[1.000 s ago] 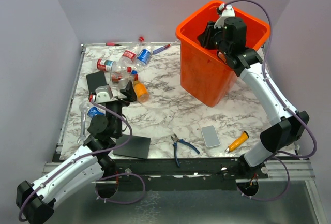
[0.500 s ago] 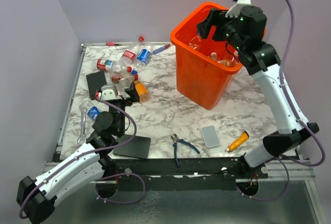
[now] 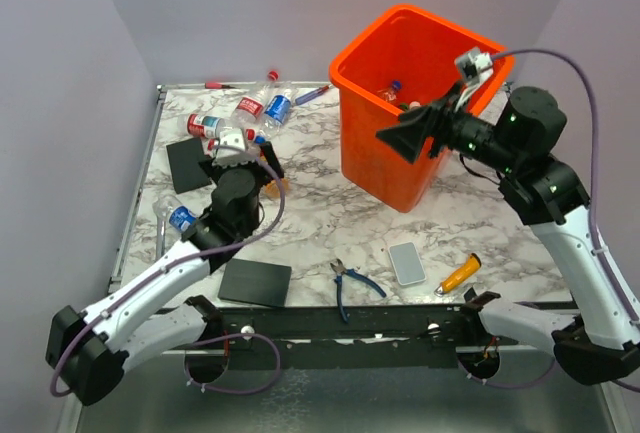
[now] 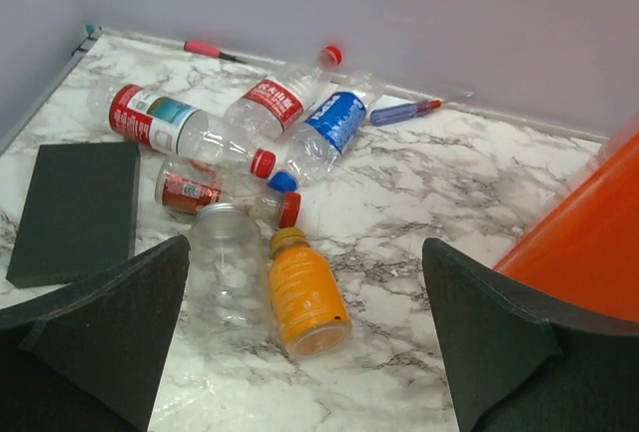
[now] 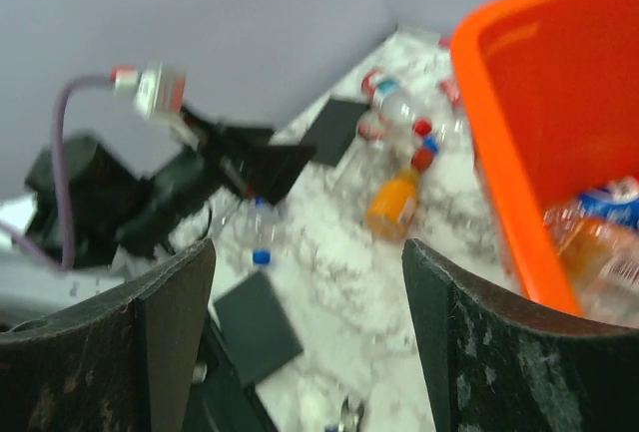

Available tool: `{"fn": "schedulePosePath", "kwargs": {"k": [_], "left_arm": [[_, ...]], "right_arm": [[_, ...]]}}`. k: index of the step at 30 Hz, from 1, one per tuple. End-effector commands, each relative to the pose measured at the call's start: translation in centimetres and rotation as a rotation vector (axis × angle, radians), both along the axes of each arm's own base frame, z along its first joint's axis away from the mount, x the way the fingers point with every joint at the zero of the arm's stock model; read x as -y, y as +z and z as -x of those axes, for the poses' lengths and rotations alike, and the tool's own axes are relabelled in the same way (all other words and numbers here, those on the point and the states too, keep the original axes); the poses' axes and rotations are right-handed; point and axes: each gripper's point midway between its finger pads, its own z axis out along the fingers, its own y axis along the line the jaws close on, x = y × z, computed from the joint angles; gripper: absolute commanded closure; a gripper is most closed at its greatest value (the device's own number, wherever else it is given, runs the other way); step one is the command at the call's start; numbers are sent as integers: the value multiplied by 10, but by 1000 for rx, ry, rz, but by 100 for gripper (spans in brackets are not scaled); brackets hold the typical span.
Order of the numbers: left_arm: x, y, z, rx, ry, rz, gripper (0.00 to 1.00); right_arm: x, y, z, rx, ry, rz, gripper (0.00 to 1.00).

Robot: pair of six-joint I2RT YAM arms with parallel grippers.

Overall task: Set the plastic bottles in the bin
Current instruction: Pick up the plastic bottle at the center of the board.

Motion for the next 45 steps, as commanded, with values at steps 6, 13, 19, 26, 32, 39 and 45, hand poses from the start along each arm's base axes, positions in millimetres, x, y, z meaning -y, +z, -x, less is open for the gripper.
{"fn": "schedulePosePath", "kwargs": {"k": [6,13,19,26,32,39,45], "left_arm": [[-26,-132,-27,-519,95,186,1],[-51,-145,-52,-599,190,131,1],[-56,-167,-75,-675,220,92,1],[-63,-194,-90,-748,246,68,1],[-58,-217,-88,-801,217,61,4],[-55,-237,-83,-836,193,64,14],[-53,-237,-80,-824,171,80,39]], "right_arm": [[-3,-47,86,38,307,20,19],[1,-66,104,35,340,15,19],[0,-72,116,30,387,-13,19],[6,-72,127,46,390,-8,19],[8,-69,131,56,392,-12,19],[7,-69,131,42,397,-15,19],[7,-65,129,40,386,-9,19]]}}
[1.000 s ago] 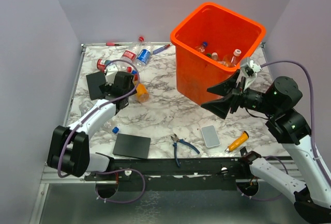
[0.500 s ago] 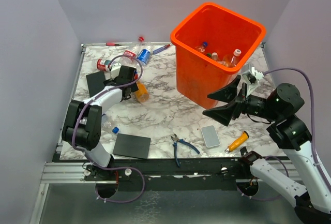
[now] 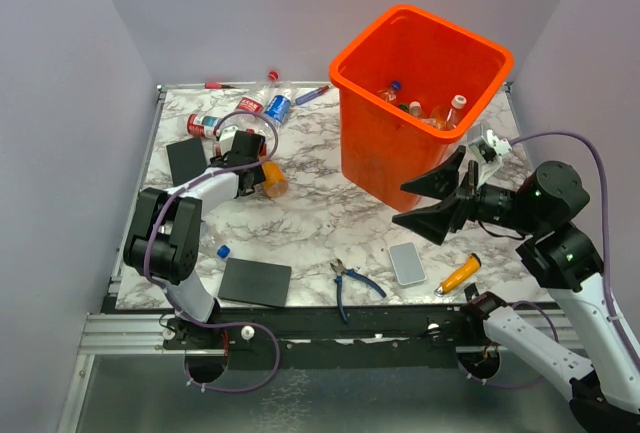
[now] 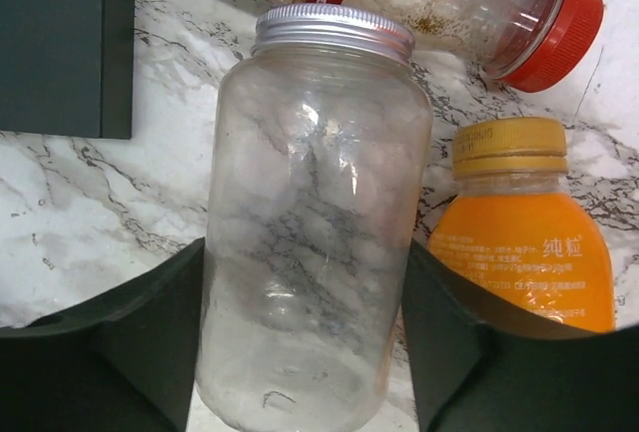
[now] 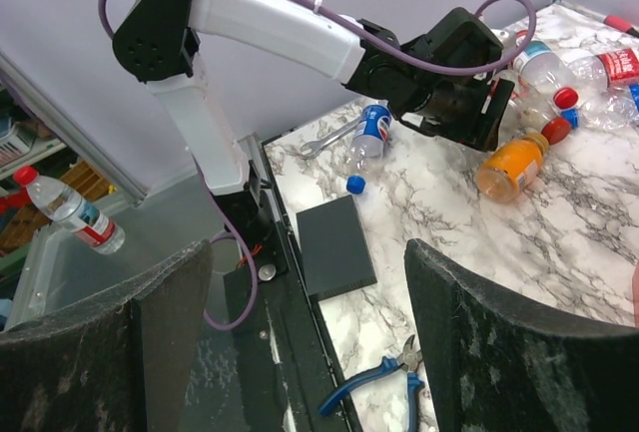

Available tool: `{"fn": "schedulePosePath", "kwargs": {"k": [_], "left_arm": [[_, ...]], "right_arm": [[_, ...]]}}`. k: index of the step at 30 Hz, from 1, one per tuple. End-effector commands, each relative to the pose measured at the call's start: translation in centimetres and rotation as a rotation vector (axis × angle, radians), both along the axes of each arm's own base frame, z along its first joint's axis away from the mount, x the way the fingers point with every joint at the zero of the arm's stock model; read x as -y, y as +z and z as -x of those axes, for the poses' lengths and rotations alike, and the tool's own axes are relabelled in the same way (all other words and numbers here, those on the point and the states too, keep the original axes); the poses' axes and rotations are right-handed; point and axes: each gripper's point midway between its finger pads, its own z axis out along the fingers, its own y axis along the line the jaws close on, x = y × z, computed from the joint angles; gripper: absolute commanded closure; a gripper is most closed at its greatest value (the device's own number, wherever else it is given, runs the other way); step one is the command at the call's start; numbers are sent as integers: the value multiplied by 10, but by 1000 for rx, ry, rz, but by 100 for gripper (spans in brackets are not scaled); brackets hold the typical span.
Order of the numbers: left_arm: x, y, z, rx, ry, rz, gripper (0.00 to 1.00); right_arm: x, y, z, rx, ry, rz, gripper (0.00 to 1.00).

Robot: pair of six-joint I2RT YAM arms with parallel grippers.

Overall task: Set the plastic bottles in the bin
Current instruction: Pick up the plastic bottle at the center of the board.

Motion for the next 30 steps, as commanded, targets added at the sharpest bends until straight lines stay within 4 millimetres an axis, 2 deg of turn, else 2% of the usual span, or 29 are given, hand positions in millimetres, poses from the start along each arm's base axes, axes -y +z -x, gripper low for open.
{"fn": "schedulePosePath", "kwargs": {"k": [1,3,4,6,10,13,16,18,23,25,27,30], "left_arm": [[3,-6,7,-10,-25,35,43],[3,9,7,28,-27,46,49],[4,23,6,64,-27,57,52],[6,67,5,175,-35,90,56],[18,179,16,493,-120,165,63],[52,242,41,765,-338,272,68],[99,285,76,965,-644,373,70],[128,292,99,1026,-841,400,71],[174,304,147,1147,-1195,361,75],[192,303,162,1165,-1306,329,76],[200,299,168,1171,-1352,316,78],[198,296,171,1223,-1318,330,80]], "right_arm": [[0,7,4,-2,15,0,19],[0,9,4,-4,15,0,19],[0,11,4,-3,13,-2,18],[0,15,4,2,13,-10,18],[-3,29,-4,13,-2,-37,18],[-8,47,-14,35,-11,-84,18],[-14,60,-24,52,-12,-120,18],[-18,62,-34,57,-22,-119,18],[-28,69,-62,38,-81,-66,18],[-37,74,-72,30,-123,-51,18],[-54,73,-78,27,-163,-16,19],[-78,64,-89,22,-253,45,19]]}}
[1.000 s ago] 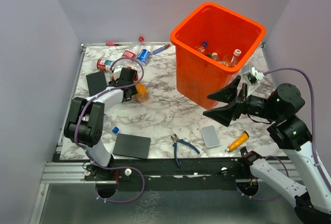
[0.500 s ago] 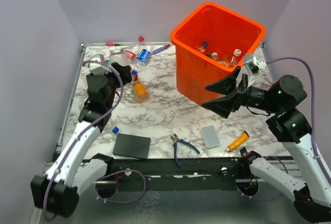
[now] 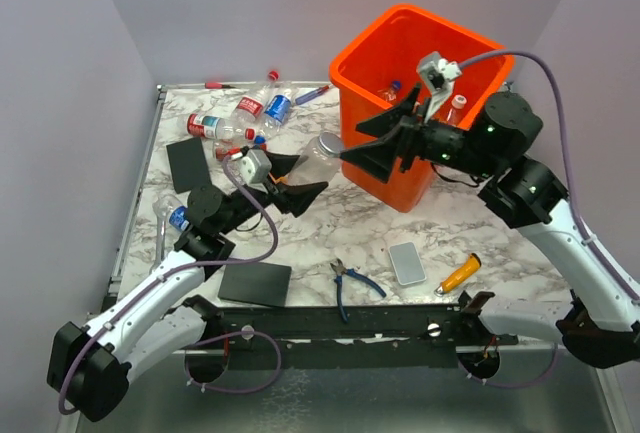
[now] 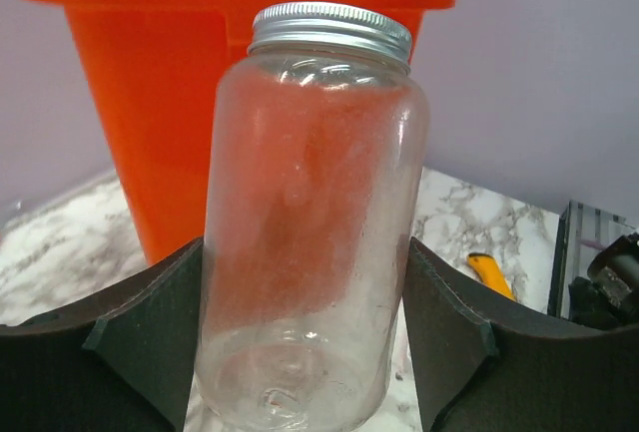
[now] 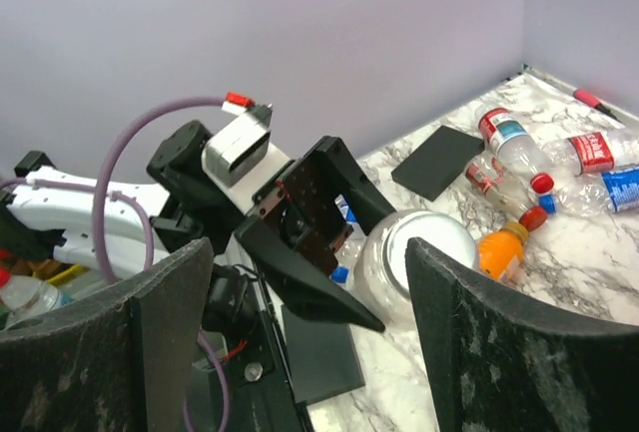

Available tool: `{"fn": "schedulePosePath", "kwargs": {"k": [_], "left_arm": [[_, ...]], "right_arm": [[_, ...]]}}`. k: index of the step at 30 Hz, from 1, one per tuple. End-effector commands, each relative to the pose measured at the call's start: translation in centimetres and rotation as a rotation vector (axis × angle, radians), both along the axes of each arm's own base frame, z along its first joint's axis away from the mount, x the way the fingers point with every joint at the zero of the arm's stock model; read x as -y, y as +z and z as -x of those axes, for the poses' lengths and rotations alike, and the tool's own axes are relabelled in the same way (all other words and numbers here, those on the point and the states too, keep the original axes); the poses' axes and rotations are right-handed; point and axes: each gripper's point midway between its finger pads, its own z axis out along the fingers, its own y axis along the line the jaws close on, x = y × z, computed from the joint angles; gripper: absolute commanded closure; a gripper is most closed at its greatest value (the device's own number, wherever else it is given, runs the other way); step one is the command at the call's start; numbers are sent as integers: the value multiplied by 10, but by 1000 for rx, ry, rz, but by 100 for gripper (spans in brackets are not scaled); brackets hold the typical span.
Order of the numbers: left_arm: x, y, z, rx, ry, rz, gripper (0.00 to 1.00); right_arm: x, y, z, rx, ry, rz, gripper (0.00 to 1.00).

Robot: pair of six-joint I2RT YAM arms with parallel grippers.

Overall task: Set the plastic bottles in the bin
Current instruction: Pick up the plastic bottle at the center of the board.

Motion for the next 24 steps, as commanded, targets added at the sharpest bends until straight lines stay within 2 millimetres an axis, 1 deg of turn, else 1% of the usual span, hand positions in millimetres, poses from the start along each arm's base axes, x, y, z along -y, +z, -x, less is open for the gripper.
{"fn": "schedulePosePath", "kwargs": {"k": [1,3,5,12,16,21,24], "left_arm": [[0,21,21,204,-43,58,81],[-7,22,27,224,-21,100,83],[-10,23,32,239,-9,114,84],[-10,27,43,262,-9,135,85],[-13,29,44,267,9,148,86],[-17,30,42,262,30,159,87],[-17,29,41,255,34,161,88]], "right_arm": [[-15,-15,-28,-19,-212,93,18],[-18,-22,-36,-49,-246,89,18],[-24,-28,-38,-66,-252,80,17],[-54,-43,-40,-97,-254,125,17],[-65,-53,-37,-116,-237,152,15],[-72,-62,-31,-138,-211,156,15],[-73,-65,-29,-145,-201,157,19]]}}
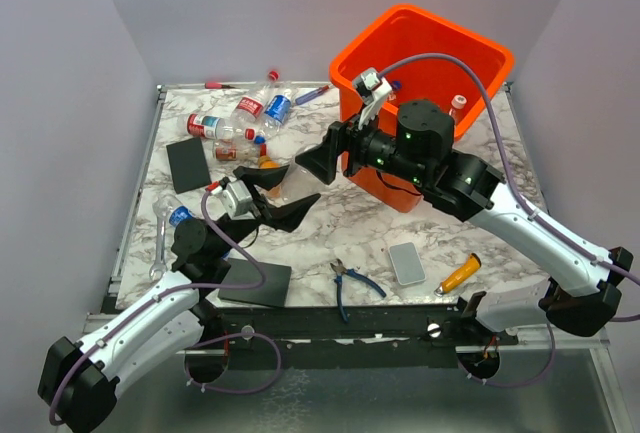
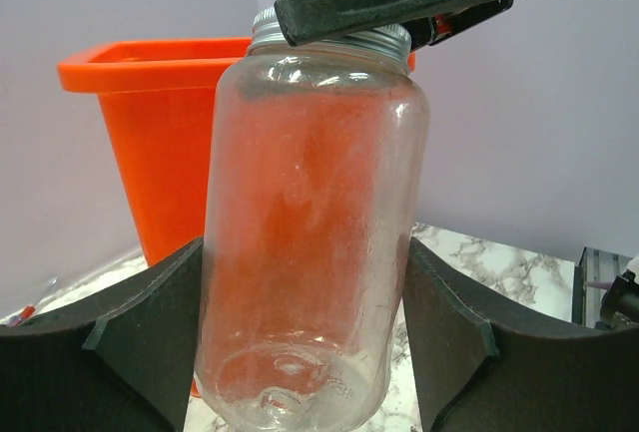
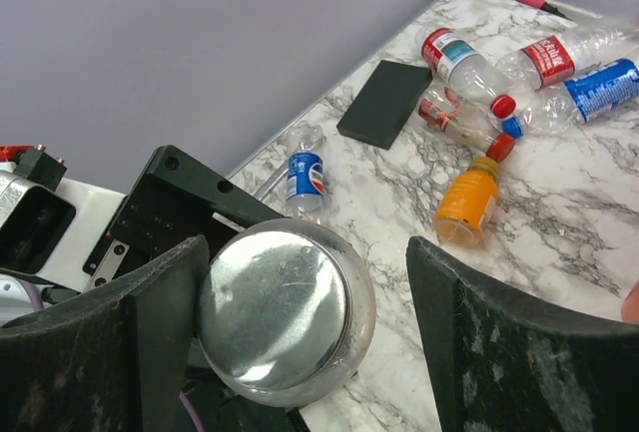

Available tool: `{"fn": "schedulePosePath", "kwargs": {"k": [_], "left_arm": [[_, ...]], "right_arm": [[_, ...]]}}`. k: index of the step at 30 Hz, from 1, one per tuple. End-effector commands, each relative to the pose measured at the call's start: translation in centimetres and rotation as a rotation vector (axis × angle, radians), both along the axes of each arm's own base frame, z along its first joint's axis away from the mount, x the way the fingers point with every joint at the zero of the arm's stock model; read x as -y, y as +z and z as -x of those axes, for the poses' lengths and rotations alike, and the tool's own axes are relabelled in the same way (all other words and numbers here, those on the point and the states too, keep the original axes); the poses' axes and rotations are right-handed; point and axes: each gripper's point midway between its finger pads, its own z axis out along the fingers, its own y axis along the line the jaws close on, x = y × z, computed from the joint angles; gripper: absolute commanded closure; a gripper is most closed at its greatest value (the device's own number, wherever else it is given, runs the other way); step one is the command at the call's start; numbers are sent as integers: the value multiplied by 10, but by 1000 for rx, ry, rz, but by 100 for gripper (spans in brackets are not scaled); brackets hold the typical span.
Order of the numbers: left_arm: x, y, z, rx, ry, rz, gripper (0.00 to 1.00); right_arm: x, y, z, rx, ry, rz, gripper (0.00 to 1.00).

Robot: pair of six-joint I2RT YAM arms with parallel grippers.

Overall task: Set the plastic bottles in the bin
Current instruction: Pick up the plastic bottle at the center of the board.

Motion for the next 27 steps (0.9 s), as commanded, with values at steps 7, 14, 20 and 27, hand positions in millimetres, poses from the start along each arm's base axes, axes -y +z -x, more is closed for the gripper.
{"fn": "schedulePosePath", "kwargs": {"k": [7,14,20,27], "left_arm": [[-7,9,0,12,31,49,89],[-8,10,-1,0,34,62,77],[-9,9,1,-3,32,69,35],[-20,14,-2,-28,81,125,1]], "right_arm": [[1,-13,4,-37,-13,12,41],[-2,-15,5,-50,-3,8,80],[-2,-8,6,-49,-3,-12,100],[20,41,2,38,-79,-48,100]]}}
